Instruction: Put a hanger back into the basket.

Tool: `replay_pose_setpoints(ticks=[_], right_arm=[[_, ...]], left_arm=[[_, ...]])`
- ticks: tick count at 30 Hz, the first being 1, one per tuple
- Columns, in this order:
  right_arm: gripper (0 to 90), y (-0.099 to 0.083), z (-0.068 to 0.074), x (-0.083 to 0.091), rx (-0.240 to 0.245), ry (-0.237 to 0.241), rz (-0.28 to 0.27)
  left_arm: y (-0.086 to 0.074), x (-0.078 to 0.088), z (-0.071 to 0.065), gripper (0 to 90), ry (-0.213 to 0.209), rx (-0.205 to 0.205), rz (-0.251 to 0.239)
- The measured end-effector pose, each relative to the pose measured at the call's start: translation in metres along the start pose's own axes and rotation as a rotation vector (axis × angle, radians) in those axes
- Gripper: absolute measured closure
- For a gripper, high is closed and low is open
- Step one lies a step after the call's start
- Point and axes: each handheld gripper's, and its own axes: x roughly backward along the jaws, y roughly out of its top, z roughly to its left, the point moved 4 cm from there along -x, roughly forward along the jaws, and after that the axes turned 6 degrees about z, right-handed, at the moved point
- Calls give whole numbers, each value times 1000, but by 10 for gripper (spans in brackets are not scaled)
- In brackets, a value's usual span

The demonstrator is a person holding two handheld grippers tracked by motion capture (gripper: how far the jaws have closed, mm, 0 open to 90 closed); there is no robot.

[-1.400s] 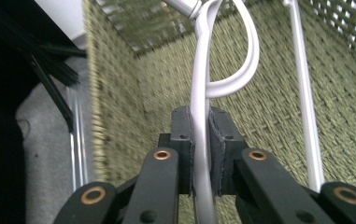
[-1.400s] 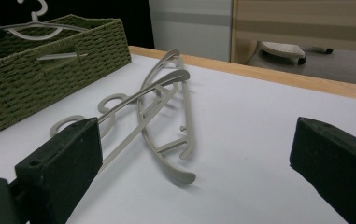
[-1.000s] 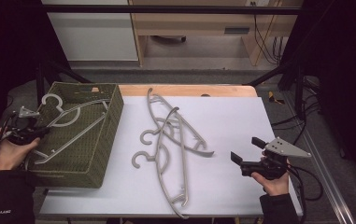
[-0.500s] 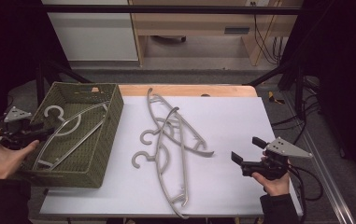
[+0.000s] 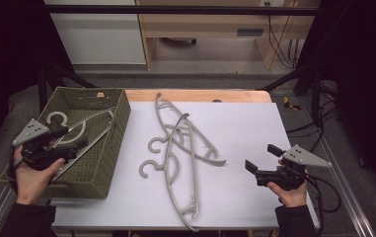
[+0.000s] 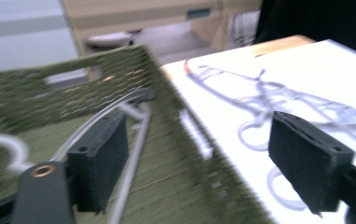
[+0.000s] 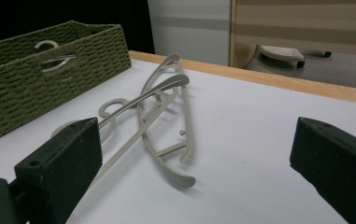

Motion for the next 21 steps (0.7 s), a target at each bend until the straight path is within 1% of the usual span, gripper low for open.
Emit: replay_pose_setpoints(ticks=[2, 6, 9, 12, 13, 17, 18, 19, 21], right_arm=[[26, 0, 0, 0, -1, -3, -2], [26, 0, 0, 1, -4, -2, -5], [26, 0, 0, 1, -3, -1, -3], [25, 0, 0, 2, -3, -2, -2], [25, 0, 0, 2, -3, -3, -2], [24, 0, -1, 2, -4, -6, -3], [24, 0, -1, 2, -3, -6, -5], [24, 0, 0, 2, -4, -2, -4], [24, -1, 0, 2, -5, -2, -6]], left_arm=[[-2, -4, -14, 145, -21, 4, -18], [-5, -11, -37, 93, -46, 0, -24], [-8, -18, -56, 80, -71, -16, -18], [-11, -24, -71, 68, -85, -27, -22], [-13, -26, -77, 64, -94, -32, -14], [-21, -33, -91, 60, -112, -41, -7], [-22, -35, -95, 60, -120, -43, -9], [-24, -37, -98, 61, -134, -53, -1], [-26, -42, -104, 62, -145, -55, 8]])
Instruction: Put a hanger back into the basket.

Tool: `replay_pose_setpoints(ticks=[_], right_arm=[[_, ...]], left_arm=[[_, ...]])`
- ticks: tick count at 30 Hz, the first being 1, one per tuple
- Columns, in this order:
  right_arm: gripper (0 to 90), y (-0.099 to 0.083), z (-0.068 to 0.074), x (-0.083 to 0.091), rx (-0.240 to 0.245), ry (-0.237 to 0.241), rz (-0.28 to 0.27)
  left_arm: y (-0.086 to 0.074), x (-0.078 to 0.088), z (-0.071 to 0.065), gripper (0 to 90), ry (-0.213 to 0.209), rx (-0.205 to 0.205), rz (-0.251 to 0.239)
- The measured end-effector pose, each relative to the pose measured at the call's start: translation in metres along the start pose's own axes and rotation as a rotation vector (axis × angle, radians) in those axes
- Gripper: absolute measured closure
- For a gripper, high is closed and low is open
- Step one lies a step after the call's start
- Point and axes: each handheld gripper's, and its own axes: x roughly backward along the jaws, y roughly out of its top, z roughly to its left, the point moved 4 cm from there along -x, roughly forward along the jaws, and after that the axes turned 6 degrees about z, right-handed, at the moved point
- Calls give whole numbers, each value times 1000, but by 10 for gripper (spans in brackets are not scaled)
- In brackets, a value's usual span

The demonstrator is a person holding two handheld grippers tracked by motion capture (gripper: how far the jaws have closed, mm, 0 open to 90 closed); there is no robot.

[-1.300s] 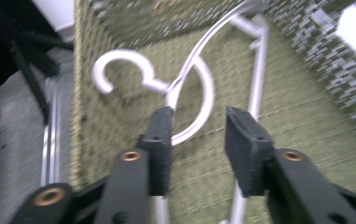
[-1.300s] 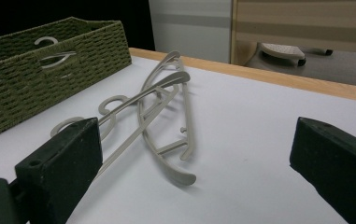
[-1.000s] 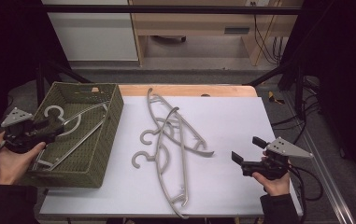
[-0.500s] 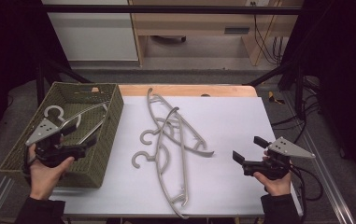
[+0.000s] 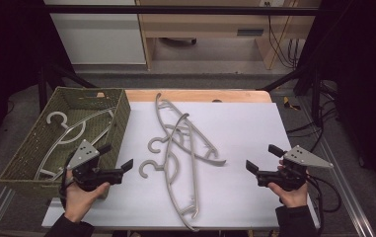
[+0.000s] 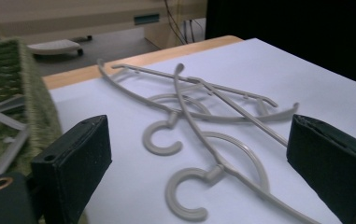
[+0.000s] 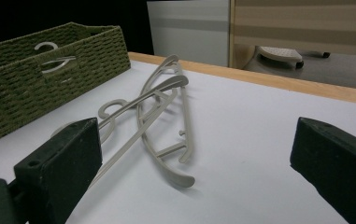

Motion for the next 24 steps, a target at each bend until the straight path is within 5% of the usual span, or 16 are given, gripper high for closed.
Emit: replay_pose_setpoints(ticks=[17, 24], right_arm=[[24, -1, 2, 0, 4, 2, 6], [25, -1, 3, -1, 6, 1, 8]], left_arm=[[-35, -54, -54, 73, -81, -55, 158], [-50, -75, -67, 81, -78, -59, 237]])
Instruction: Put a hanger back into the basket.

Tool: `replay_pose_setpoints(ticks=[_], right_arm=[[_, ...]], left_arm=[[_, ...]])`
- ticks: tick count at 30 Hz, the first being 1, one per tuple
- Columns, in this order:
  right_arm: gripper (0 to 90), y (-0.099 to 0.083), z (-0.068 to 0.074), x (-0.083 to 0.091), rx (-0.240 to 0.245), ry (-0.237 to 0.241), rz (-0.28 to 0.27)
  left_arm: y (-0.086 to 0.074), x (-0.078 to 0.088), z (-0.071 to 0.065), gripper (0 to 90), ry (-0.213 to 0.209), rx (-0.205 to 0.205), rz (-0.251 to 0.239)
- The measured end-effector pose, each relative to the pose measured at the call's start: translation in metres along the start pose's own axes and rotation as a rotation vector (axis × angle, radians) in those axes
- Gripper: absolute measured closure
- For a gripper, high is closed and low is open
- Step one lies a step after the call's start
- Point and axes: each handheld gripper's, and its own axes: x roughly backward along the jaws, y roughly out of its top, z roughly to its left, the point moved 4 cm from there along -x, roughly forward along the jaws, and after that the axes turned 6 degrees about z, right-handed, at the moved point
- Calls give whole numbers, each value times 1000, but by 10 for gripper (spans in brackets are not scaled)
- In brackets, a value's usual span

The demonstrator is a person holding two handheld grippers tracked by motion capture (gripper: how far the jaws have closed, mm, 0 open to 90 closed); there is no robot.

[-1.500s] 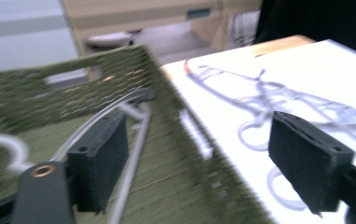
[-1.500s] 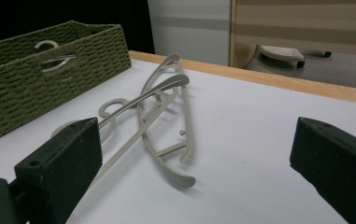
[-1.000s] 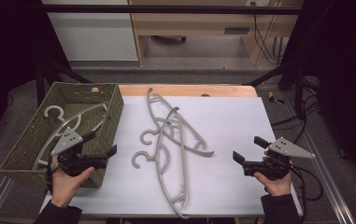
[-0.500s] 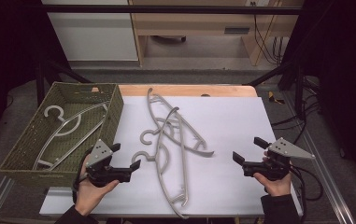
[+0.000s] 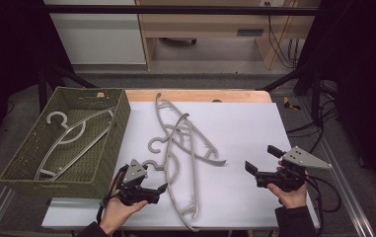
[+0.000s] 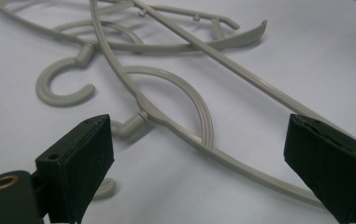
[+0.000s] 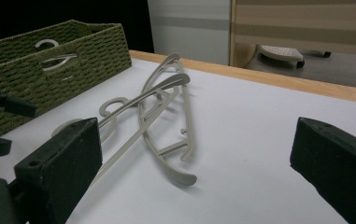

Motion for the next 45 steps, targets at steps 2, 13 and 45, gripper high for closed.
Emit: replay_pose_setpoints(ticks=[2, 13, 45], right_arm=[[25, 0, 1, -1, 0, 1, 3], [25, 0, 2, -3, 2, 1, 7], [25, -1, 3, -3, -1, 10, 8]], left_arm=[[-3, -8, -3, 86, -4, 3, 28], [-12, -38, -17, 131, 0, 13, 131], [-16, -43, -7, 413, -24, 33, 203]])
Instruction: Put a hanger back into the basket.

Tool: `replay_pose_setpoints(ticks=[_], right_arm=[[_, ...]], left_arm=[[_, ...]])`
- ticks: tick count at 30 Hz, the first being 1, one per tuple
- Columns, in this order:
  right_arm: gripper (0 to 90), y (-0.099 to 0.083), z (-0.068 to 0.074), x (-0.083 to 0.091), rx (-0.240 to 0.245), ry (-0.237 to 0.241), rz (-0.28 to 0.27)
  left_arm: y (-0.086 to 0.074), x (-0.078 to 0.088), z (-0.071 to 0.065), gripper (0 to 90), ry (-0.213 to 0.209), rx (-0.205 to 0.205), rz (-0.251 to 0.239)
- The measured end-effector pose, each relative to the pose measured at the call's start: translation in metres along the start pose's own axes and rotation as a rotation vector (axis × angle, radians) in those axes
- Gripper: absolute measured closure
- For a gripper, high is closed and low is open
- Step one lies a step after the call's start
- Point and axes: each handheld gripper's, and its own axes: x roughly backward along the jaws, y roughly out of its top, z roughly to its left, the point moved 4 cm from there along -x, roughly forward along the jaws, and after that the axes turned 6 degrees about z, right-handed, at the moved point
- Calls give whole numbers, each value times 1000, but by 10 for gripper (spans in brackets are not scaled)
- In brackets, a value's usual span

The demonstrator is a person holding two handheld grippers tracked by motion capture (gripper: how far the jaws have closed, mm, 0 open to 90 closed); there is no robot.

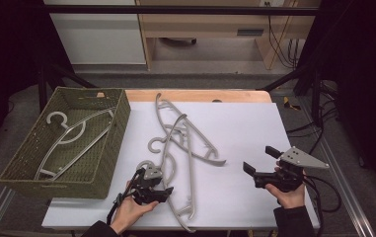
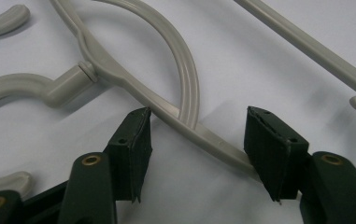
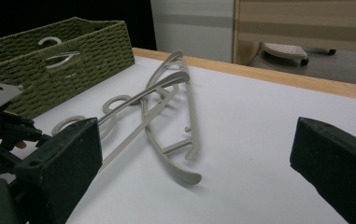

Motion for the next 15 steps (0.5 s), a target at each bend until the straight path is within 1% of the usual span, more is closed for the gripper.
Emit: replay_pose_setpoints(ticks=[3, 5, 7, 11, 13, 14, 15], right_arm=[[25, 0, 0, -1, 0, 0, 2], [25, 0, 0, -1, 0, -1, 5], [25, -1, 1, -2, -1, 2, 6], [25, -1, 1, -2, 0, 2, 5], [25, 0, 1, -1, -2, 6, 2], [25, 0, 1, -1, -1, 3, 0], [25, 0, 1, 0, 0, 4, 0]], left_arm=[[1, -1, -3, 419, 27, 12, 6], [1, -2, -6, 420, 57, 4, 13], [1, -2, -6, 419, 65, 6, 10], [2, -2, -6, 423, 65, 2, 23], [3, -1, -3, 442, 52, 6, 33], [4, -1, -2, 451, 39, 16, 33], [4, 0, 1, 464, 16, 42, 24]])
